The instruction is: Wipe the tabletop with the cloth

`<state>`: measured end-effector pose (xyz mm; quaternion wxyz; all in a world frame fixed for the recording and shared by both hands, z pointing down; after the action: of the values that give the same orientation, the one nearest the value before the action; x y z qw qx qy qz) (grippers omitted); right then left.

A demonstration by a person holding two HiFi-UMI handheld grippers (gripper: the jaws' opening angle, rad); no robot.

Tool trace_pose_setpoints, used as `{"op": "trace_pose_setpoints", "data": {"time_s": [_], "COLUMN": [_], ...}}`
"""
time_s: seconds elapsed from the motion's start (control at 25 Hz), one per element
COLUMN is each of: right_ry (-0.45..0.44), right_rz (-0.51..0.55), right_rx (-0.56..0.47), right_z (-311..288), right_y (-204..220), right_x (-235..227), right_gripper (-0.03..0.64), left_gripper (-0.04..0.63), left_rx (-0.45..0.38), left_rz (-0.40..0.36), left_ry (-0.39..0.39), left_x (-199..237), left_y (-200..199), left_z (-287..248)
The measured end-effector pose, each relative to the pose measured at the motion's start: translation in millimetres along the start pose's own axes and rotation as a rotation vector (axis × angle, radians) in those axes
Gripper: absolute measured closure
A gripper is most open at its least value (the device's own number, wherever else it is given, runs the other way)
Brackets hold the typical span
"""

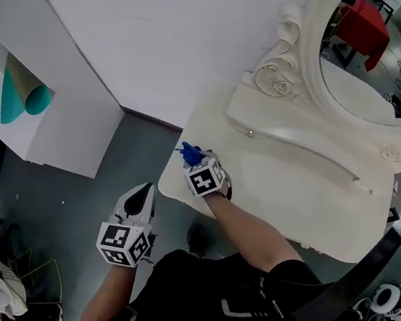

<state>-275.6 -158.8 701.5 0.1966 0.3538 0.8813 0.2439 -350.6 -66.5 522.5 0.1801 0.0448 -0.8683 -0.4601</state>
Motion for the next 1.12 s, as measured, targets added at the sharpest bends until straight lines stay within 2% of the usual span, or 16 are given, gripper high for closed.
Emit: {"op": "trace_pose_setpoints", "data": {"time_s": [0.56,1.12], "right_ry": [0.048,0.114], "right_rz": [-0.032,-0.106], "right_rx": [-0.005,-0.004], "right_z": [55.0,120.8], "right_y": [51.5,114.5], "right_x": [-45.3,-96.7], "right_gripper": [0.459,0.459], "left_gripper": [0.588,0.588], "left_rx": [0.010,0.006], "left_rz": [-0.048,-0.097], "left_ry": [0.078,0.183], "left_x": [-70.6,-154.4], "left_y": [-6.5,-13.2], "left_z": [-30.5,-53.4]}}
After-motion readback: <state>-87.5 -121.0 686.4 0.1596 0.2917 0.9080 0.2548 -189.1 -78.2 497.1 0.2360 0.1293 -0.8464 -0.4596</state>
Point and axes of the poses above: the fingertips, and each gripper's own axes: z backward along the fingers, x to its left, y out of its underside, the point moved 1 cm from there along z, backward along the fingers
